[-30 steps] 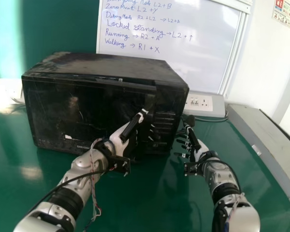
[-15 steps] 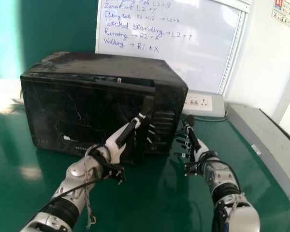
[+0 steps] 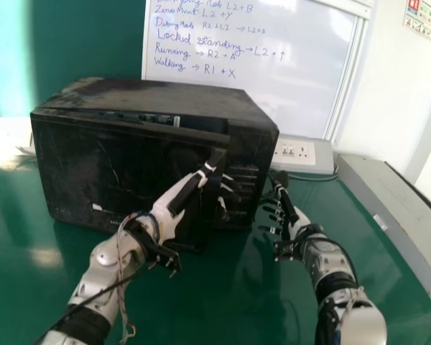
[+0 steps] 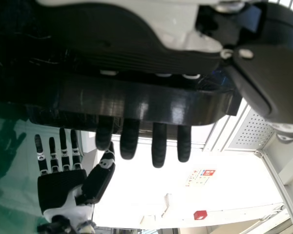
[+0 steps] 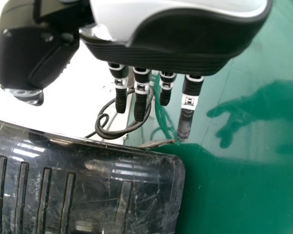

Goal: Open the door of oven

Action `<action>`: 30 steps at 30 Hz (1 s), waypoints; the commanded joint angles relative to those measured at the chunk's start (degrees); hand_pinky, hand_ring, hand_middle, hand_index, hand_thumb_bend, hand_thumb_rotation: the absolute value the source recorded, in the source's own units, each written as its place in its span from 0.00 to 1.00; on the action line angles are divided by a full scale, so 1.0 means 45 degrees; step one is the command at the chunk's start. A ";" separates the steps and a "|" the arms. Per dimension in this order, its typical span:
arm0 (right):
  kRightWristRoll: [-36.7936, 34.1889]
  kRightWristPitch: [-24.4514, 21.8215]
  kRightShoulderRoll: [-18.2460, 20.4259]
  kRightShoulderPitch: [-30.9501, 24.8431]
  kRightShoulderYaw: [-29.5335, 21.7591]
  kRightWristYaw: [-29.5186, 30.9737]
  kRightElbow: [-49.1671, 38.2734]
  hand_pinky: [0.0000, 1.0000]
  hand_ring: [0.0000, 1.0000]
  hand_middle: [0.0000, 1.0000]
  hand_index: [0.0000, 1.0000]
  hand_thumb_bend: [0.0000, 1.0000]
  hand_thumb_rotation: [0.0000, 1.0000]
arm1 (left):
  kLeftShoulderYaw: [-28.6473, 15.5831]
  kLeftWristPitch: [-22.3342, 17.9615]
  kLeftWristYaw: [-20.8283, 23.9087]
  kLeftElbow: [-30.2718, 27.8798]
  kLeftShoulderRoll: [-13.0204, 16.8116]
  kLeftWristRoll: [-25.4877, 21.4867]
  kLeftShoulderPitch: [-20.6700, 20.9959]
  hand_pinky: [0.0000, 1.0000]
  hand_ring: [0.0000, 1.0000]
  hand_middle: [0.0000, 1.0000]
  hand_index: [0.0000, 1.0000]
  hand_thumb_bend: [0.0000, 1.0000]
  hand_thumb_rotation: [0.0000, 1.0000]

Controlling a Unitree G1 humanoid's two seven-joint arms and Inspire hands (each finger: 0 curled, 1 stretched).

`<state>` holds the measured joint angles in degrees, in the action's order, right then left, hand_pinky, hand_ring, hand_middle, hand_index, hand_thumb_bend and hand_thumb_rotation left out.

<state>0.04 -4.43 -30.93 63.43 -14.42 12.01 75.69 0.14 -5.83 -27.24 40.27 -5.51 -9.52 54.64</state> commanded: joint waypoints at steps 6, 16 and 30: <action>-0.0011 0.0038 -0.0063 0.0122 -0.0014 -0.0112 0.0061 0.62 0.69 0.86 0.91 0.82 0.72 | 0.0091 0.2000 -0.0008 -0.2782 -0.0657 -0.1477 -0.1494 0.03 0.08 0.45 0.49 0.52 0.00; -0.0039 0.0090 -0.0064 0.0085 -0.0046 -0.0068 0.0069 0.59 0.68 0.84 0.90 0.88 0.72 | 0.0483 0.3717 -0.0087 -0.5083 -0.0218 -0.1700 -0.2593 0.04 0.08 0.44 0.50 0.52 0.00; -0.0050 0.0075 -0.0065 0.0096 -0.0028 -0.0052 0.0058 0.62 0.70 0.87 0.91 0.81 0.71 | 0.0478 0.4738 -0.0409 -0.7030 0.0240 -0.2012 -0.3421 0.03 0.07 0.44 0.50 0.52 0.00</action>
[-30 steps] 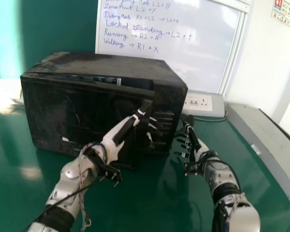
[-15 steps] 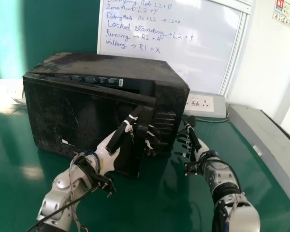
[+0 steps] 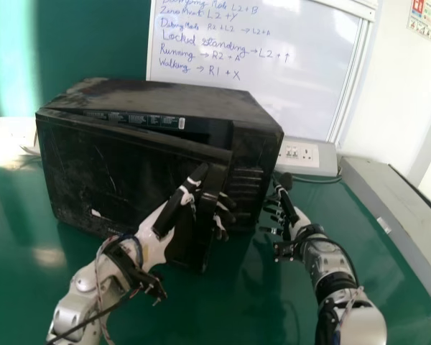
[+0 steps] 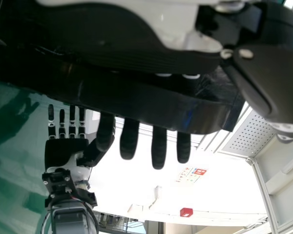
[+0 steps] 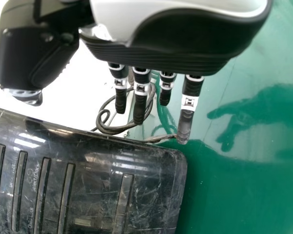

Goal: Open the door of oven

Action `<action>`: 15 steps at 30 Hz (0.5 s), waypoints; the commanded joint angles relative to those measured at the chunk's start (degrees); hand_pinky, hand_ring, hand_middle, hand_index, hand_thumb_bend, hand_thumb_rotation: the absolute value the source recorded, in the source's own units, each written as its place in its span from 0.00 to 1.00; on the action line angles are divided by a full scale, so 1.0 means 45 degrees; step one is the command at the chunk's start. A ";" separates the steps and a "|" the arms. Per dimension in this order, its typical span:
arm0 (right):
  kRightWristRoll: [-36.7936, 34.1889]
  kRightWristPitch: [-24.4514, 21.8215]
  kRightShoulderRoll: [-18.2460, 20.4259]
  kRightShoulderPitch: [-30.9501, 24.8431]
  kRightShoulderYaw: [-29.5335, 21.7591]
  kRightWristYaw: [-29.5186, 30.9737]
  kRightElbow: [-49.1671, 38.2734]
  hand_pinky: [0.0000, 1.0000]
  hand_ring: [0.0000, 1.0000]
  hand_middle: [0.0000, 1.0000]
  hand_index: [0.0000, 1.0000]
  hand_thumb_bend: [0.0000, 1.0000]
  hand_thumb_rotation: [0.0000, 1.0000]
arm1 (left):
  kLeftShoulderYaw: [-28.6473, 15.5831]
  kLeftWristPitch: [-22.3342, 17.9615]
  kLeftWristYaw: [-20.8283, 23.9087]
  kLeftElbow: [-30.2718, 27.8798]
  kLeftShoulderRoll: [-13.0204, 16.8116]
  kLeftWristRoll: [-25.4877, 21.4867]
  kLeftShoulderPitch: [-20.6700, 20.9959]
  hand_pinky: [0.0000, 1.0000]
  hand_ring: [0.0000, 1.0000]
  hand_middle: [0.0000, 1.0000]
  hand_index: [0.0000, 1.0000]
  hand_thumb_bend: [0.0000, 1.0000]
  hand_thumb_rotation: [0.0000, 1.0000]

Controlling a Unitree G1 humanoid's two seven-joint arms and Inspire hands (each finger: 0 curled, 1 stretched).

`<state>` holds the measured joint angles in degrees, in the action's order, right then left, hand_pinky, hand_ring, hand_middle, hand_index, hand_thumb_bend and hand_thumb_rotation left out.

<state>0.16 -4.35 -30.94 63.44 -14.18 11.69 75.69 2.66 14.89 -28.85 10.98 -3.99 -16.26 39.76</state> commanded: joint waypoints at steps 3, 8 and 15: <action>0.0135 0.0157 -0.0100 0.0070 0.0132 0.0084 0.0043 0.61 0.70 0.87 0.92 0.84 0.74 | -0.0081 0.0204 -0.0218 -0.0959 0.0050 -0.0583 -0.0292 0.03 0.08 0.44 0.49 0.52 0.00; 0.0071 0.0169 -0.0074 0.0068 0.0068 -0.0011 0.0049 0.61 0.70 0.86 0.92 0.85 0.74 | -0.0190 0.0080 -0.0823 -0.1122 0.0244 -0.0873 -0.0447 0.04 0.08 0.45 0.49 0.52 0.00; 0.0105 0.0196 -0.0079 0.0053 0.0067 0.0047 0.0051 0.63 0.71 0.86 0.92 0.84 0.75 | -0.0253 0.0043 -0.1177 -0.1545 0.0402 -0.1269 -0.0677 0.04 0.08 0.45 0.49 0.52 0.00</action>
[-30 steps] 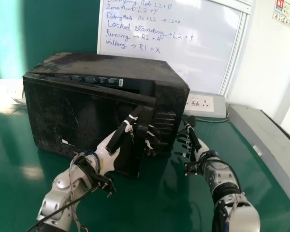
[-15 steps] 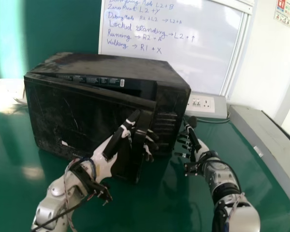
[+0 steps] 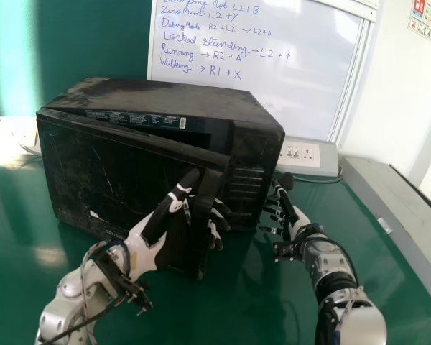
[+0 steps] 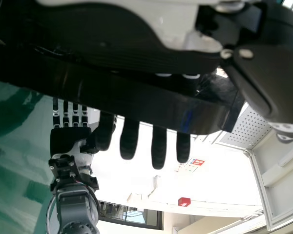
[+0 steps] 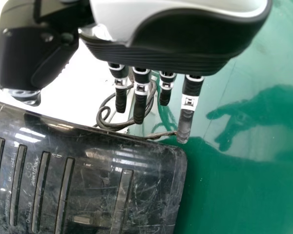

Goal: Open the door of oven

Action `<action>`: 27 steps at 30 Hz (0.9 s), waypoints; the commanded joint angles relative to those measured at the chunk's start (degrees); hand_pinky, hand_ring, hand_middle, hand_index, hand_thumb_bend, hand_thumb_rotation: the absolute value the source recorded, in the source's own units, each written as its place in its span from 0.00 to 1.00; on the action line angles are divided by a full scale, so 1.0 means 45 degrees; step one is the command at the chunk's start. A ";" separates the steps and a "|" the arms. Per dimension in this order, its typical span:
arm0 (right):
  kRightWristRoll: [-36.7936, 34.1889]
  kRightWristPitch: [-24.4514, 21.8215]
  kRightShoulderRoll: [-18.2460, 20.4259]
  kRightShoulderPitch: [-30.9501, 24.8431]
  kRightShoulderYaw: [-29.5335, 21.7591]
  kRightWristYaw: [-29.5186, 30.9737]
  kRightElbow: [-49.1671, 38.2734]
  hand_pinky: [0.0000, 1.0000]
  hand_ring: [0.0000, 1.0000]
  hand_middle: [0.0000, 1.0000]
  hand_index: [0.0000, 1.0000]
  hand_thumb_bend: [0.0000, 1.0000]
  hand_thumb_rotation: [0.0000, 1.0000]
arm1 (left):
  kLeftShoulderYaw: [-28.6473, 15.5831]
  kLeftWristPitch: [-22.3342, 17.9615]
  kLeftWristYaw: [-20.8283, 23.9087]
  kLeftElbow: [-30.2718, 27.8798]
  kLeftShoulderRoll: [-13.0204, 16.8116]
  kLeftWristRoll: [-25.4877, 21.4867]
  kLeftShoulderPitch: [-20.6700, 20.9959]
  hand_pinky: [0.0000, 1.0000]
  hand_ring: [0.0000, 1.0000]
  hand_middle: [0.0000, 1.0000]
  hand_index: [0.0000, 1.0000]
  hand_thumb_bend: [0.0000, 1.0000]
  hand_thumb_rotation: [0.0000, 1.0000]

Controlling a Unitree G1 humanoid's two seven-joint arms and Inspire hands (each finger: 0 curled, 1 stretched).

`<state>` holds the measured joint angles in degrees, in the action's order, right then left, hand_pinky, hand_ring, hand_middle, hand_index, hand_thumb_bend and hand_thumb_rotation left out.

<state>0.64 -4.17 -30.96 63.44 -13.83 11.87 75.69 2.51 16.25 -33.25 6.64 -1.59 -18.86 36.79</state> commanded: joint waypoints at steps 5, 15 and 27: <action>-0.0085 0.0111 -0.0033 0.0082 -0.0086 -0.0141 0.0049 0.61 0.69 0.86 0.91 0.85 0.74 | -0.0341 0.0595 -0.0085 -0.1385 0.0030 -0.1072 -0.0268 0.03 0.07 0.45 0.49 0.52 0.00; -0.0085 0.0034 -0.0036 0.0090 -0.0119 -0.0029 0.0064 0.63 0.71 0.87 0.93 0.81 0.74 | -0.0529 0.1702 -0.0158 -0.3013 0.0837 -0.1566 -0.1070 0.04 0.08 0.45 0.49 0.52 0.00; -0.0048 0.0080 -0.0023 0.0076 -0.0113 -0.0012 0.0079 0.62 0.69 0.87 0.93 0.82 0.75 | -0.0835 0.1994 -0.1410 -0.3398 0.1672 -0.2734 -0.1262 0.04 0.09 0.44 0.48 0.52 0.00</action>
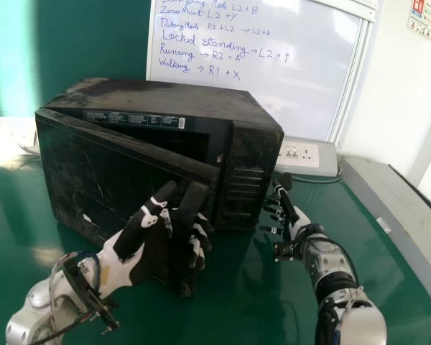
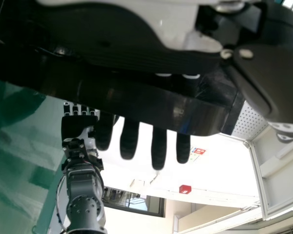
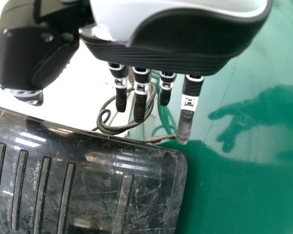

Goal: Open the door of oven

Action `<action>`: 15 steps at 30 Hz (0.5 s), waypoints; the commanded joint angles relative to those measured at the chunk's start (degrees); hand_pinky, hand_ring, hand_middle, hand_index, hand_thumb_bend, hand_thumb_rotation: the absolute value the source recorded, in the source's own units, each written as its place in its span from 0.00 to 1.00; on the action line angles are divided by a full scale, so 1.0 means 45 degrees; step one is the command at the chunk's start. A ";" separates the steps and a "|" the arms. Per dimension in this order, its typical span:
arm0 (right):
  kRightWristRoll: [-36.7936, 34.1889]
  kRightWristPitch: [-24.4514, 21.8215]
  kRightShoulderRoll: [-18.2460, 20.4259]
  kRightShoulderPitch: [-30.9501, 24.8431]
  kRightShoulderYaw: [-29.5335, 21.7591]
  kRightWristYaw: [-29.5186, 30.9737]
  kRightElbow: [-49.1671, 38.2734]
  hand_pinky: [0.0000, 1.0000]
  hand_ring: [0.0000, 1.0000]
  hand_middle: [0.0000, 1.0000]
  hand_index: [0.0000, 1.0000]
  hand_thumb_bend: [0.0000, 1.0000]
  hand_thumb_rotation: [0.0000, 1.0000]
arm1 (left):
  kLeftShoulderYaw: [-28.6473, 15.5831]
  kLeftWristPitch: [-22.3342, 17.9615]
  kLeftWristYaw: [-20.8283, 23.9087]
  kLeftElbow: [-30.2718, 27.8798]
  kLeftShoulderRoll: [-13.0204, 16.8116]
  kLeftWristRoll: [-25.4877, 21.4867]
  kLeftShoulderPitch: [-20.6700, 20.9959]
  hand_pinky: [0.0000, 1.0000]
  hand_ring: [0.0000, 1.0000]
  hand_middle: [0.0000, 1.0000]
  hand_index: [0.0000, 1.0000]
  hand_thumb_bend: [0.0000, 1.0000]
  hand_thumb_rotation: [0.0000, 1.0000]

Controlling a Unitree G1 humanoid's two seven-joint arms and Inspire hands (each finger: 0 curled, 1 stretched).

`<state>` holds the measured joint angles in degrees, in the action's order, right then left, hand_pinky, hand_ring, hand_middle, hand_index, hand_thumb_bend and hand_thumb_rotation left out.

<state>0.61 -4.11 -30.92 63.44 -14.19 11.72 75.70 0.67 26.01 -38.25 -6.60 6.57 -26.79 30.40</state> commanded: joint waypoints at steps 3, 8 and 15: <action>-0.0054 -0.0010 -0.0011 0.0096 -0.0047 -0.0070 0.0075 0.62 0.70 0.86 0.92 0.82 0.75 | -0.0409 -0.0445 -0.0361 -0.0635 0.0064 -0.0833 -0.0049 0.07 0.10 0.45 0.48 0.52 0.00; -0.0013 0.0104 -0.0021 0.0045 -0.0008 -0.0031 0.0082 0.62 0.69 0.86 0.92 0.84 0.75 | -0.0444 -0.0963 -0.0513 -0.0717 0.0282 -0.0565 -0.0323 0.13 0.11 0.19 0.47 0.52 0.05; -0.0034 -0.0002 0.0066 0.0077 -0.0048 -0.0316 0.0093 0.60 0.66 0.84 0.91 0.80 0.74 | -0.0838 -0.0960 -0.1739 -0.0369 0.1299 -0.0863 -0.0208 0.06 0.10 0.15 0.47 0.52 0.05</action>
<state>0.62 -4.12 -30.82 63.44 -14.22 10.75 75.70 -1.08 24.45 -44.68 -7.87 11.44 -28.17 28.22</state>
